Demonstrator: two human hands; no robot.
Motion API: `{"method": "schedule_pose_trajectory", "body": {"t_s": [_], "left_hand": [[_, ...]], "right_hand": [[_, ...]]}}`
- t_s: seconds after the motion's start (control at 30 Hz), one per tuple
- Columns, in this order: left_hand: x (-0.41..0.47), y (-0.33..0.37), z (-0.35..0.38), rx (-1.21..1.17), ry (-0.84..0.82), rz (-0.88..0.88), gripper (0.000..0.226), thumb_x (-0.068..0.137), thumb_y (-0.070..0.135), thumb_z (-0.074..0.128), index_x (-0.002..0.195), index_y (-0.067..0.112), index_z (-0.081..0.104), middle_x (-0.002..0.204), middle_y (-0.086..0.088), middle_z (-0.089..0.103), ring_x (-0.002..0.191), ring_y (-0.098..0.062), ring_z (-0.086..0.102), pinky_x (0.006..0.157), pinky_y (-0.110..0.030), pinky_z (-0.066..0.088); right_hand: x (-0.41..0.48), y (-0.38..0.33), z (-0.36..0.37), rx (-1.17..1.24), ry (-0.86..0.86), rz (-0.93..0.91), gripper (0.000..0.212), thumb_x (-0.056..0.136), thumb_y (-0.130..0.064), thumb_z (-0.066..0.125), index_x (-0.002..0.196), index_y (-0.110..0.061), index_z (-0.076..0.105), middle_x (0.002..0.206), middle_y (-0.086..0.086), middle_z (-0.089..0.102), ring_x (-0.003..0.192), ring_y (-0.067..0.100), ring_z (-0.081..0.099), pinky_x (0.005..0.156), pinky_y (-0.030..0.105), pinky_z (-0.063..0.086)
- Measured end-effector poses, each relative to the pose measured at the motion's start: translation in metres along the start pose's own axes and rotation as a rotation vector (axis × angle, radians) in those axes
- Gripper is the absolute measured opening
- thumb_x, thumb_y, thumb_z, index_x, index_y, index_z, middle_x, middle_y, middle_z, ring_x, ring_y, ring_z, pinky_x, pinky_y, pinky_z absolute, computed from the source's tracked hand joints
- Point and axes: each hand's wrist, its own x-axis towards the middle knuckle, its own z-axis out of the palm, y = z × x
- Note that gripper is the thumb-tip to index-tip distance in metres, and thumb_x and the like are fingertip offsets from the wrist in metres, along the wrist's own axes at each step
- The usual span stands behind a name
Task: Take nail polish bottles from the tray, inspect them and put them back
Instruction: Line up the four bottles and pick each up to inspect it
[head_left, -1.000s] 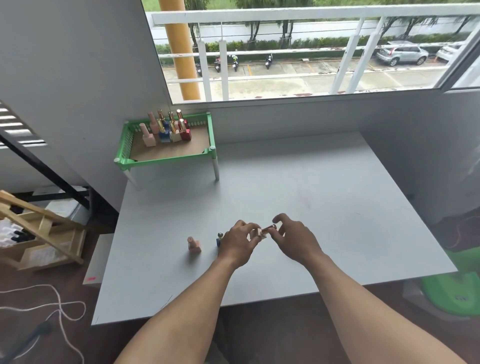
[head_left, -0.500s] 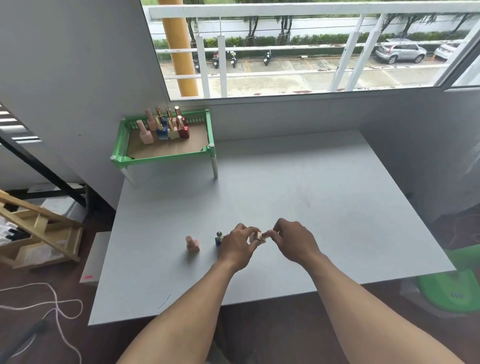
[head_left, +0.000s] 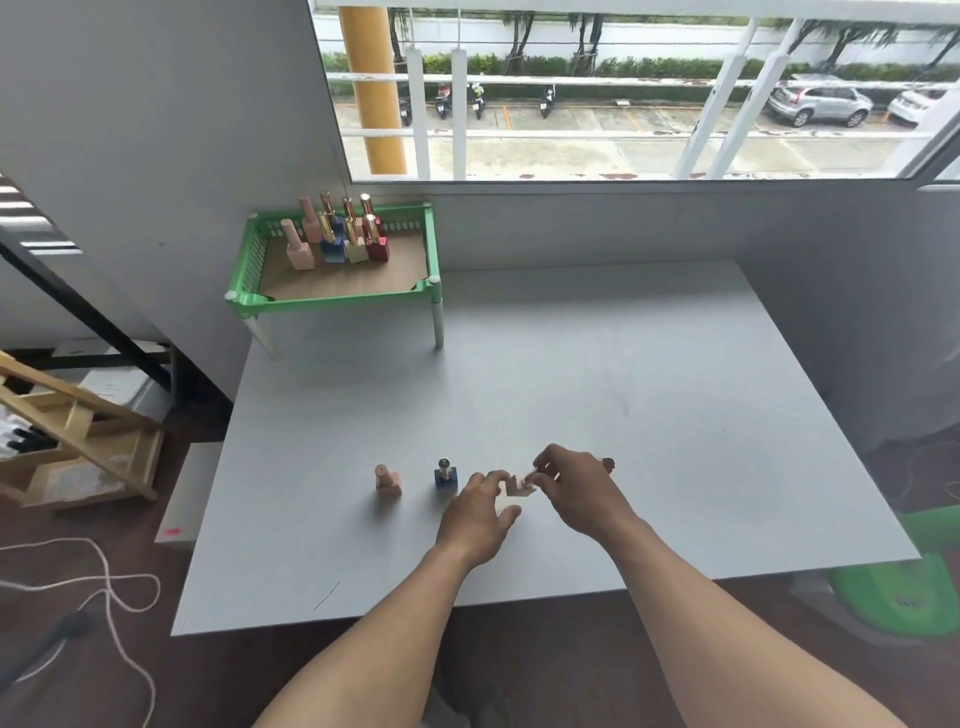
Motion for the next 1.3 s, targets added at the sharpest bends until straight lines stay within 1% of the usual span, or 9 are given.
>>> {"method": "schedule_pose_trajectory", "body": {"t_s": [0.1,0.2,0.33,0.47,0.6,0.97,1.07,1.2,1.3], "left_hand": [[-0.003,-0.009,0.003,0.017,-0.029,-0.013,0.044,0.094,0.035,0.054,0.136,0.033,0.043,0.126,0.005,0.053,0.104,-0.017,0.057,0.090,-0.035,0.047],[-0.004,-0.016,0.004,0.025,-0.024,-0.027,0.049,0.095,0.033,0.052,0.142,0.030,0.039,0.127,0.004,0.054,0.113,-0.015,0.054,0.094,-0.032,0.045],[-0.004,-0.021,0.002,0.005,-0.042,-0.045,0.048,0.095,0.031,0.050,0.142,0.034,0.040,0.110,0.006,0.060,0.104,-0.016,0.056,0.090,-0.034,0.047],[-0.002,-0.024,0.001,-0.020,-0.053,-0.078,0.049,0.095,0.032,0.049,0.142,0.038,0.038,0.099,0.010,0.059,0.094,-0.014,0.058,0.082,-0.032,0.049],[0.001,-0.025,-0.002,-0.040,-0.060,-0.102,0.048,0.095,0.032,0.049,0.142,0.037,0.038,0.092,0.011,0.058,0.091,-0.015,0.058,0.081,-0.033,0.049],[0.002,-0.025,-0.001,-0.033,-0.064,-0.136,0.046,0.095,0.033,0.046,0.140,0.038,0.040,0.095,0.008,0.062,0.089,-0.017,0.061,0.079,-0.035,0.050],[0.001,-0.024,-0.001,-0.036,-0.069,-0.139,0.045,0.095,0.033,0.047,0.139,0.038,0.040,0.094,0.008,0.062,0.088,-0.017,0.061,0.077,-0.034,0.050],[0.000,-0.022,-0.001,-0.011,-0.034,-0.149,0.030,0.094,0.023,0.043,0.123,0.028,0.052,0.104,0.000,0.065,0.093,-0.022,0.061,0.077,-0.034,0.048],[-0.001,-0.019,0.000,0.011,-0.016,-0.157,0.021,0.090,0.017,0.039,0.100,0.022,0.057,0.096,-0.002,0.065,0.087,-0.025,0.059,0.072,-0.034,0.047]], "right_hand": [[0.004,-0.002,0.005,-0.004,-0.002,-0.005,0.017,0.095,-0.027,0.052,0.108,-0.020,0.061,0.103,-0.003,0.071,0.092,0.018,0.063,0.068,0.018,0.034],[0.008,-0.006,0.011,-0.009,0.011,0.009,0.018,0.095,-0.029,0.053,0.109,-0.021,0.061,0.104,-0.003,0.070,0.092,0.019,0.063,0.072,0.030,0.043],[0.014,-0.011,0.019,0.039,0.007,0.002,0.021,0.094,-0.033,0.056,0.108,-0.019,0.061,0.100,-0.003,0.068,0.089,0.019,0.063,0.078,0.037,0.053],[0.021,-0.015,0.027,0.054,0.041,-0.039,0.021,0.094,-0.033,0.057,0.109,-0.020,0.062,0.102,-0.004,0.069,0.091,0.016,0.062,0.073,0.031,0.049],[0.027,-0.018,0.032,0.054,0.040,-0.045,0.020,0.093,-0.034,0.058,0.108,-0.022,0.062,0.100,-0.006,0.068,0.088,0.016,0.062,0.069,0.028,0.043],[0.035,-0.012,0.042,0.104,0.017,-0.050,0.014,0.092,-0.034,0.058,0.103,-0.026,0.061,0.091,-0.011,0.066,0.083,0.014,0.063,0.074,0.034,0.052],[0.034,-0.013,0.043,0.113,0.008,-0.052,0.017,0.092,-0.034,0.057,0.107,-0.026,0.058,0.090,-0.011,0.065,0.084,0.016,0.062,0.076,0.037,0.053],[0.029,-0.008,0.039,0.127,-0.005,-0.047,0.027,0.093,-0.038,0.055,0.118,-0.029,0.049,0.094,-0.008,0.065,0.083,0.017,0.062,0.071,0.034,0.050],[0.026,-0.001,0.036,0.061,-0.023,0.023,0.022,0.094,-0.034,0.052,0.113,-0.023,0.051,0.093,-0.004,0.067,0.083,0.019,0.061,0.068,0.034,0.047]]}}
